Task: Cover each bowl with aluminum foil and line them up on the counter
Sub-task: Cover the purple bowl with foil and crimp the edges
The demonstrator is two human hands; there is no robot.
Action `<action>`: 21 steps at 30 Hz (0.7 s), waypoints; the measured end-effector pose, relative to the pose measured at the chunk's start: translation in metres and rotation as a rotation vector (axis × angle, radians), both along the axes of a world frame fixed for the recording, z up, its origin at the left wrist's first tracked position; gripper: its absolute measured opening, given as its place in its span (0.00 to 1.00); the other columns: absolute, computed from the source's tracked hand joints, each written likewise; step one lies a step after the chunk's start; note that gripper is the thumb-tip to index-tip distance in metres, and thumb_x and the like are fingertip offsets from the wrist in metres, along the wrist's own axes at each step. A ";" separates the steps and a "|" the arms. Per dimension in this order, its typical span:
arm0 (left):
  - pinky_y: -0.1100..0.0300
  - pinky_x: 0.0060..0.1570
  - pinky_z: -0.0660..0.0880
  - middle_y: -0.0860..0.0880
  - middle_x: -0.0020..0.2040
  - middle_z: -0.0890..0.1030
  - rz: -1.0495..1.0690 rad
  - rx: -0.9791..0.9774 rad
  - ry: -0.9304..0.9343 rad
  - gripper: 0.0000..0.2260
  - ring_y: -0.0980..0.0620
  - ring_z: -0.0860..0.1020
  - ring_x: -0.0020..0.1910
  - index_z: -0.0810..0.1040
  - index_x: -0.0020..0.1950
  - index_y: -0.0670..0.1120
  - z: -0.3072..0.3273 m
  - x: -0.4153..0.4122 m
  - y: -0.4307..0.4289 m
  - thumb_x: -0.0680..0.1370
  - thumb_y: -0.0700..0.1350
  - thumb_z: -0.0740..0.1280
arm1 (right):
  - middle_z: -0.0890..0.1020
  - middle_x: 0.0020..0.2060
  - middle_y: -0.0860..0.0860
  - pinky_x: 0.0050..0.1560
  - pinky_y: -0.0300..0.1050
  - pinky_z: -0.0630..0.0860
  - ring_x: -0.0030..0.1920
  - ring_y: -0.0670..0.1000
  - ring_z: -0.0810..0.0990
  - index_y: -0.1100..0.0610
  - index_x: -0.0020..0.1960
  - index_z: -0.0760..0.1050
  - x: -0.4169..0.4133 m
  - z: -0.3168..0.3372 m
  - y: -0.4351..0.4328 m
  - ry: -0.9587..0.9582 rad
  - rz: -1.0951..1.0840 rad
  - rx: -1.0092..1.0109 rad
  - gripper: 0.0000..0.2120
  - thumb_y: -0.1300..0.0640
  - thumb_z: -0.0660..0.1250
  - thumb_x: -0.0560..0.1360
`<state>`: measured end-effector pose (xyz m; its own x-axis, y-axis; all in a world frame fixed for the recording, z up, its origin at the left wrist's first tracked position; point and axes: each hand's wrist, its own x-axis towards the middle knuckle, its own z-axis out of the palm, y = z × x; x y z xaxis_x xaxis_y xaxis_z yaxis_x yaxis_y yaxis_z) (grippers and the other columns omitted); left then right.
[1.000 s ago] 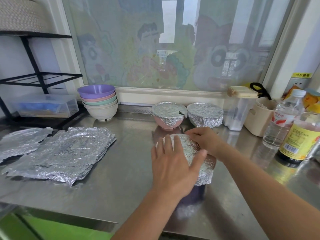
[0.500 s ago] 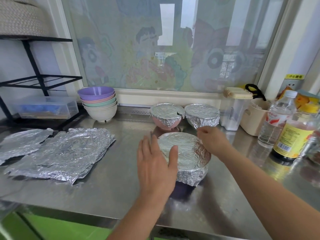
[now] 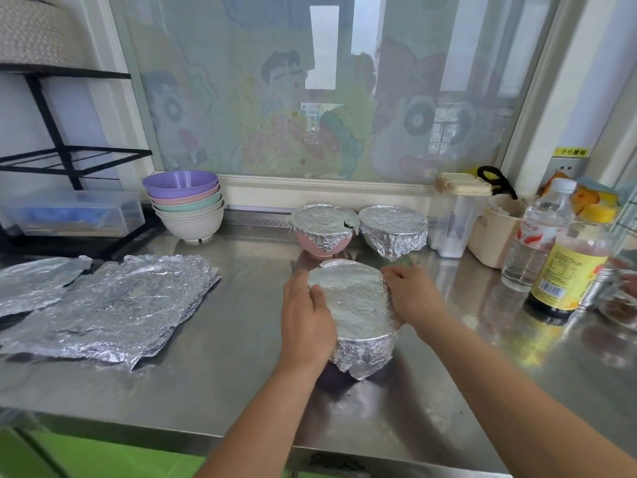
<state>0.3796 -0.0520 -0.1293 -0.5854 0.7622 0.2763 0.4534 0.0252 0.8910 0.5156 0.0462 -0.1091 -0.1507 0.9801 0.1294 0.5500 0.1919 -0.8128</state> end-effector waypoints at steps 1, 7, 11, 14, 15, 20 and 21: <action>0.71 0.64 0.55 0.46 0.74 0.65 -0.018 -0.011 0.005 0.20 0.51 0.64 0.72 0.63 0.75 0.42 0.001 -0.007 0.000 0.84 0.44 0.55 | 0.81 0.40 0.60 0.44 0.49 0.72 0.40 0.58 0.76 0.66 0.49 0.79 0.003 0.004 -0.001 -0.019 0.004 0.002 0.15 0.57 0.59 0.81; 0.51 0.74 0.56 0.43 0.76 0.62 0.125 0.003 -0.033 0.25 0.46 0.60 0.75 0.60 0.76 0.41 0.011 0.014 -0.012 0.82 0.53 0.55 | 0.79 0.55 0.45 0.62 0.42 0.68 0.57 0.49 0.76 0.50 0.66 0.76 -0.009 0.031 0.009 0.037 0.259 -0.011 0.15 0.51 0.60 0.82; 0.55 0.73 0.55 0.40 0.75 0.62 0.139 -0.008 -0.024 0.23 0.44 0.59 0.74 0.60 0.75 0.37 0.004 0.028 -0.005 0.83 0.47 0.56 | 0.81 0.44 0.43 0.53 0.38 0.70 0.46 0.45 0.78 0.51 0.62 0.79 -0.019 0.022 0.011 -0.006 0.309 -0.028 0.12 0.53 0.62 0.81; 0.57 0.71 0.58 0.40 0.73 0.66 0.118 -0.005 0.041 0.20 0.44 0.63 0.72 0.64 0.73 0.36 0.002 0.013 0.000 0.83 0.42 0.56 | 0.85 0.43 0.51 0.48 0.42 0.73 0.41 0.47 0.79 0.57 0.59 0.82 -0.013 0.020 0.003 -0.086 0.277 0.031 0.13 0.53 0.61 0.82; 0.58 0.70 0.58 0.41 0.72 0.67 0.094 -0.006 0.042 0.19 0.45 0.65 0.72 0.65 0.73 0.37 0.001 0.006 0.001 0.83 0.41 0.55 | 0.85 0.46 0.56 0.50 0.44 0.74 0.44 0.52 0.80 0.60 0.57 0.81 -0.011 0.018 0.000 -0.117 0.260 0.049 0.15 0.54 0.60 0.82; 0.60 0.67 0.63 0.44 0.68 0.74 -0.019 -0.009 -0.006 0.17 0.47 0.71 0.68 0.70 0.71 0.41 0.004 -0.032 0.004 0.83 0.42 0.57 | 0.83 0.49 0.62 0.46 0.49 0.74 0.43 0.56 0.80 0.66 0.58 0.78 -0.001 0.024 -0.004 -0.155 0.191 0.091 0.17 0.54 0.58 0.82; 0.63 0.64 0.63 0.43 0.67 0.74 0.021 0.001 0.009 0.16 0.47 0.71 0.67 0.70 0.70 0.41 0.006 -0.034 0.003 0.83 0.42 0.57 | 0.83 0.49 0.60 0.47 0.49 0.75 0.43 0.54 0.79 0.63 0.60 0.78 -0.001 0.027 -0.002 -0.147 0.180 0.093 0.17 0.53 0.58 0.82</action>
<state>0.3458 -0.0490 -0.1232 -0.5988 0.7494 0.2824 0.4611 0.0344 0.8867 0.5148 0.0445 -0.0824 -0.3453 0.9208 0.1813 0.6114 0.3673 -0.7009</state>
